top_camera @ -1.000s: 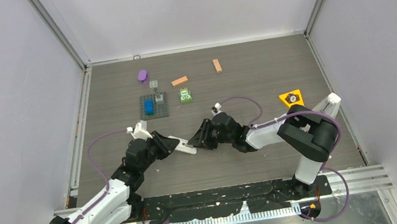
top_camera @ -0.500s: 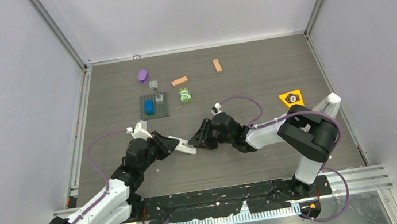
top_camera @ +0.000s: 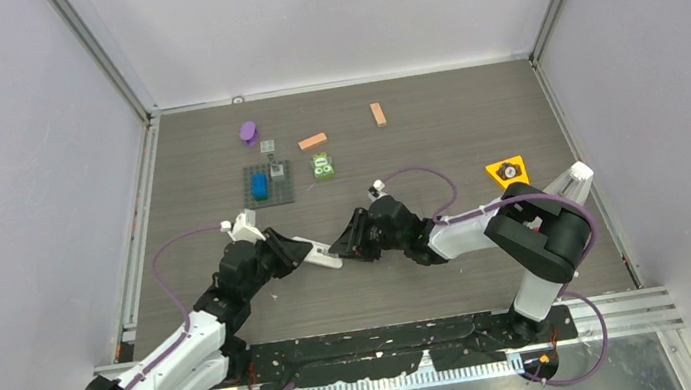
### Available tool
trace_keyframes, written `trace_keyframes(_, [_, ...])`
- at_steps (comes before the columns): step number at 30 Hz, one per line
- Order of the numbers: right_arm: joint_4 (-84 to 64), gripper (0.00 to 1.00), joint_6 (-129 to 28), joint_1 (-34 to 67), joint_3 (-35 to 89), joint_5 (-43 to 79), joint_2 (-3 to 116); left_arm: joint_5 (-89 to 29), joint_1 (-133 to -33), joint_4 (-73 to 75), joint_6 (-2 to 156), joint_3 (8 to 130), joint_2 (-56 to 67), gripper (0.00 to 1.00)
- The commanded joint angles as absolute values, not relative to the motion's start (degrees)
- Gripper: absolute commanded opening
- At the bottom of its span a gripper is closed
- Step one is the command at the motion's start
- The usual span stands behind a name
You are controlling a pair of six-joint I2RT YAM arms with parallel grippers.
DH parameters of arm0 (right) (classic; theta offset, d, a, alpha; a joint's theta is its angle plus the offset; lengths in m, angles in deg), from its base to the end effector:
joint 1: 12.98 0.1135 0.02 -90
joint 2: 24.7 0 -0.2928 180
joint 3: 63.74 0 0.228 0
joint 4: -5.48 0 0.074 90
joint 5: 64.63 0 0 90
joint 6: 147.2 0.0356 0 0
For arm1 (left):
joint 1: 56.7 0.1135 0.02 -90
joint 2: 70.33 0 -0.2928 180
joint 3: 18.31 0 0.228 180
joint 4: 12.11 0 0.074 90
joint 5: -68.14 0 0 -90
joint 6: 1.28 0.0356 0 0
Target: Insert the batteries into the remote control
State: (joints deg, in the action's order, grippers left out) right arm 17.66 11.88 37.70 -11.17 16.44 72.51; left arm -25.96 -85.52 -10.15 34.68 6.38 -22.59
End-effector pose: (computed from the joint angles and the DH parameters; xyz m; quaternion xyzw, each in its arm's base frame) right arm 0.1928 0.2442 0.1852 0.1027 0.8686 0.4493 0.1818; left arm 0.1145 -0.0659 0.1946 -0.1653 0.8268 -0.3779 0.3826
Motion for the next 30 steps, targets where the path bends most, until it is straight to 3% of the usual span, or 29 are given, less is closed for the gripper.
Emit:
trace_keyframes(1, [21.01, 0.39, 11.49, 37.91, -9.27, 15.47, 72.63, -23.03, -85.61, -0.22, 38.37, 5.22, -20.15, 0.0])
trace_keyframes(13, [26.4, 0.39, 16.73, 37.18, -12.36, 13.66, 75.76, -24.4, -85.6, -1.14, 38.49, 4.79, -19.85, 0.0])
trace_keyframes(23, [54.59, 0.38, 28.79, 36.68, -16.96, 8.53, 83.56, -26.47, -85.61, -3.06, 36.08, 3.75, -20.62, 0.0])
trace_keyframes(30, [63.29, 0.35, 28.41, 36.73, -14.87, 6.6, 86.18, -25.65, -87.01, -5.09, 34.52, 3.03, -18.06, 0.0])
